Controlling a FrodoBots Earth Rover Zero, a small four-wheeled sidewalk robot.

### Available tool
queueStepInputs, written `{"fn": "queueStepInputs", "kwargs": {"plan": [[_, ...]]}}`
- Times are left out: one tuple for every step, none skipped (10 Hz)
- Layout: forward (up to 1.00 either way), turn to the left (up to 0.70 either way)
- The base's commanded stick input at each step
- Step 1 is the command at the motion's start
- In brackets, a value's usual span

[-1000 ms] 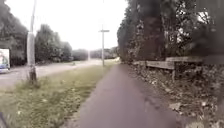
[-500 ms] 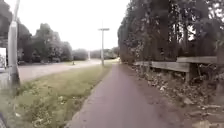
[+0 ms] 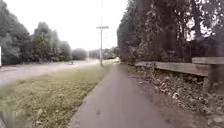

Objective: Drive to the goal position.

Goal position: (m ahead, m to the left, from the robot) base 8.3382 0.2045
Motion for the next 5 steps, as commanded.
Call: {"fn": "queueStepInputs", "kwargs": {"plan": [[1.0, 0.0], [1.0, 0.0], [1.0, 0.0], [1.0, 0.0], [1.0, 0.0]]}}
